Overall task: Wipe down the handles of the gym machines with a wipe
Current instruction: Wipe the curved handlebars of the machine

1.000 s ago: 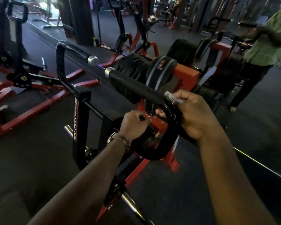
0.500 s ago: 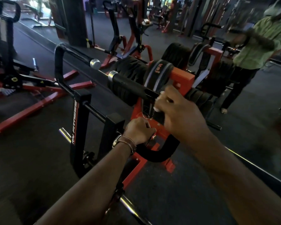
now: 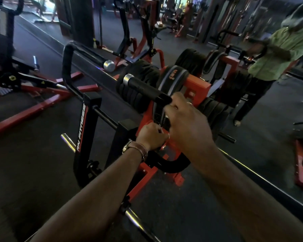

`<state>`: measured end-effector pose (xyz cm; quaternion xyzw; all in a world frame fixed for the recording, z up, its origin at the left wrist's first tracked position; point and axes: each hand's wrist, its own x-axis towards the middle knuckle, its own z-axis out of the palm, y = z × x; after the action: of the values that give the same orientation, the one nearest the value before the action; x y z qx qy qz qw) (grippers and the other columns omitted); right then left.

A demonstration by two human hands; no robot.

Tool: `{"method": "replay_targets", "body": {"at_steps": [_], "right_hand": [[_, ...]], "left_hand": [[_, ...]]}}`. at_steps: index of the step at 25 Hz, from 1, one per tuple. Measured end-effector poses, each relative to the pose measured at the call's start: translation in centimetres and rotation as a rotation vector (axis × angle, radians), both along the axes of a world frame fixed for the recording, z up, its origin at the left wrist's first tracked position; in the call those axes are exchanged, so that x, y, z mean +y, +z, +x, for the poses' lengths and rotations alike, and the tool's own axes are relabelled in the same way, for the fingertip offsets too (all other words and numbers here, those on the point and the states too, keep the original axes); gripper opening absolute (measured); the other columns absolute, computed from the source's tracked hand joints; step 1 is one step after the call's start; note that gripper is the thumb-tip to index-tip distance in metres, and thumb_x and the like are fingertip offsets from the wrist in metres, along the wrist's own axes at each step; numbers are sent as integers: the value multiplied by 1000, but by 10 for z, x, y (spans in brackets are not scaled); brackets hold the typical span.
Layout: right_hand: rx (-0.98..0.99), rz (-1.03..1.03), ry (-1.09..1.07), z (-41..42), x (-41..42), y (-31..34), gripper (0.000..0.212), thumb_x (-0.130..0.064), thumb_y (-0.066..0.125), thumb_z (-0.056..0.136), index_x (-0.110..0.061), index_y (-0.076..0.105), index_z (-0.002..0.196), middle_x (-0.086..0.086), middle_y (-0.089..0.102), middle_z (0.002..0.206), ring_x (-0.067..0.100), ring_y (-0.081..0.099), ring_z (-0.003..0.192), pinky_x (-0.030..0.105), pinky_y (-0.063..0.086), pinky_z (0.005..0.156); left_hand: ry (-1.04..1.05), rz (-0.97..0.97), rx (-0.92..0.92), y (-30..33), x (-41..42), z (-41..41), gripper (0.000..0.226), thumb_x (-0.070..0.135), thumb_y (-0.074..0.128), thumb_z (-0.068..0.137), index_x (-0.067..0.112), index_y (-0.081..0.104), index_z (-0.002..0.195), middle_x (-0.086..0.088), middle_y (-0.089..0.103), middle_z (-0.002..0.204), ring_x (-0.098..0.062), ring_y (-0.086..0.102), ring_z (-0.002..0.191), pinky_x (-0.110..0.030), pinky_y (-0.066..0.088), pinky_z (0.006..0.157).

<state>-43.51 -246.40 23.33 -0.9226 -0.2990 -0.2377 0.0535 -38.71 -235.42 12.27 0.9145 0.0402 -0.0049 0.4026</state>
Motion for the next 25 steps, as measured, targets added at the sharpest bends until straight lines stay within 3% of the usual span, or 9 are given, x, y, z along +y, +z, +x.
{"method": "replay_targets", "body": {"at_steps": [2, 4, 8, 11, 16, 21, 25], "right_hand": [[-6, 87, -30, -14, -20, -3, 30, -13, 39, 88, 0, 66, 91, 12, 54, 115, 22, 61, 80, 36, 57, 58], [-63, 78, -32, -3, -6, 2, 22, -9, 47, 91, 0, 67, 88, 13, 56, 108, 16, 56, 73, 31, 53, 55], [26, 20, -12, 34, 51, 17, 13, -6, 56, 95, -3, 69, 94, 12, 55, 108, 19, 58, 70, 29, 48, 57], [70, -94, 4, 31, 33, 22, 16, -8, 58, 94, -9, 71, 104, 7, 52, 112, 18, 60, 76, 31, 55, 63], [46, -176, 73, 23, -5, 38, 26, -5, 64, 89, -19, 76, 107, 1, 61, 104, 17, 62, 85, 33, 54, 65], [122, -168, 164, 78, 47, 46, 30, -5, 63, 89, -23, 77, 109, 2, 62, 104, 18, 59, 93, 21, 37, 71], [200, -68, 221, 80, -1, 55, 18, -16, 77, 85, -30, 79, 97, -11, 63, 92, -2, 53, 79, 5, 34, 62]], "left_hand": [[36, -20, 27, -1, 0, 3, 16, 28, 66, 84, 16, 69, 73, 3, 69, 72, -13, 65, 69, -21, 47, 55], [14, -32, 45, 1, 1, 2, 18, 26, 63, 88, 16, 68, 74, 3, 67, 70, -14, 65, 67, -21, 47, 57], [-18, 123, 28, -2, -8, -4, 27, 29, 57, 93, 11, 72, 107, -7, 71, 101, -25, 68, 93, -33, 54, 78], [8, 331, 7, -7, -17, -8, 23, 35, 66, 79, 14, 65, 88, -6, 69, 93, -29, 68, 87, -32, 45, 62], [-12, 356, -13, -9, -17, -11, 32, 31, 68, 75, 15, 47, 57, 2, 54, 64, -26, 64, 68, -26, 38, 49], [-49, 406, -73, -9, -19, -11, 32, 40, 69, 74, 18, 52, 59, 7, 44, 57, -20, 56, 61, -25, 35, 50], [-45, 345, -124, -12, -15, -14, 25, 39, 63, 87, 16, 65, 78, 5, 53, 69, -19, 58, 65, -28, 44, 56]]}}
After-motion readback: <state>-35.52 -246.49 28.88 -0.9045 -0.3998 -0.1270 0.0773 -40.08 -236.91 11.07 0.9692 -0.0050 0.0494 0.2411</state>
